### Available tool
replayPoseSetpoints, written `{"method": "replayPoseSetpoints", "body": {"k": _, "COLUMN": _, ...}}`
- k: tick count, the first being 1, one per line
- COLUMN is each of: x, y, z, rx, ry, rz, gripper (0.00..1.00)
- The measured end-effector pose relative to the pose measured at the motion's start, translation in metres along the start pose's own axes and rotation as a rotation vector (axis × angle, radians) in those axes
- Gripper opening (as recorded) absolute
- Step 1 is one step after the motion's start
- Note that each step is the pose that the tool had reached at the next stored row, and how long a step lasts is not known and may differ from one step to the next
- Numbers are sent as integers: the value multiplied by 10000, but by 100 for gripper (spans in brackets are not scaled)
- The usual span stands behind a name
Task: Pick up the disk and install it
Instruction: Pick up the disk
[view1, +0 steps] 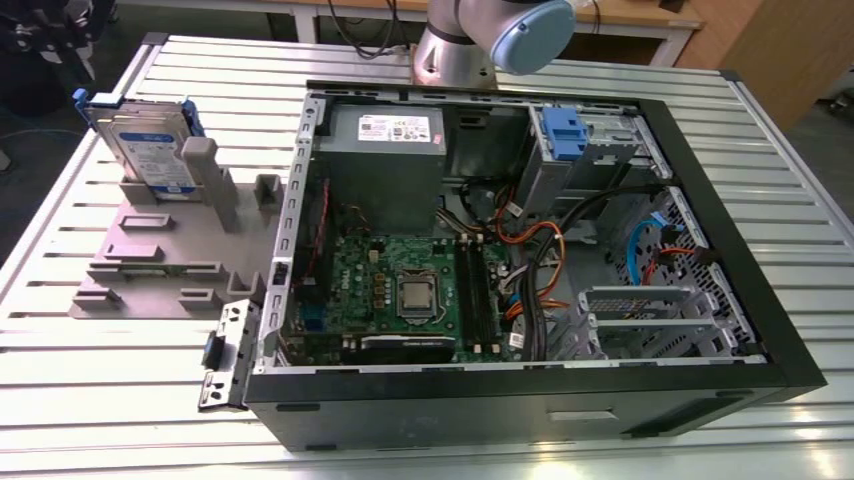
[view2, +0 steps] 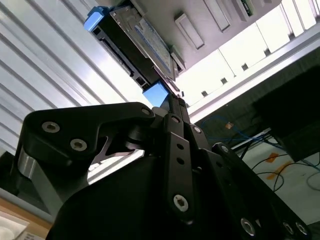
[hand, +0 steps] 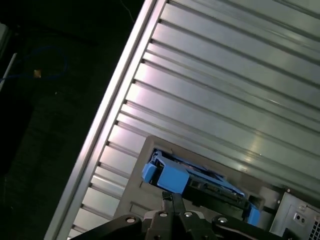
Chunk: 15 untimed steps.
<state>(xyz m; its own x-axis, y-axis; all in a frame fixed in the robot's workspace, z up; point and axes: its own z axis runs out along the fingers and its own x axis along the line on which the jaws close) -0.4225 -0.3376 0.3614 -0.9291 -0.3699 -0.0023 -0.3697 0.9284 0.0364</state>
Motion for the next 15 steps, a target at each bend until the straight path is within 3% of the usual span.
{"method": "replayPoseSetpoints", "body": {"k": 15, "x": 0, "y": 0, "z": 0, "rx": -4, "ry": 66, "rz": -1835, "gripper": 11}}
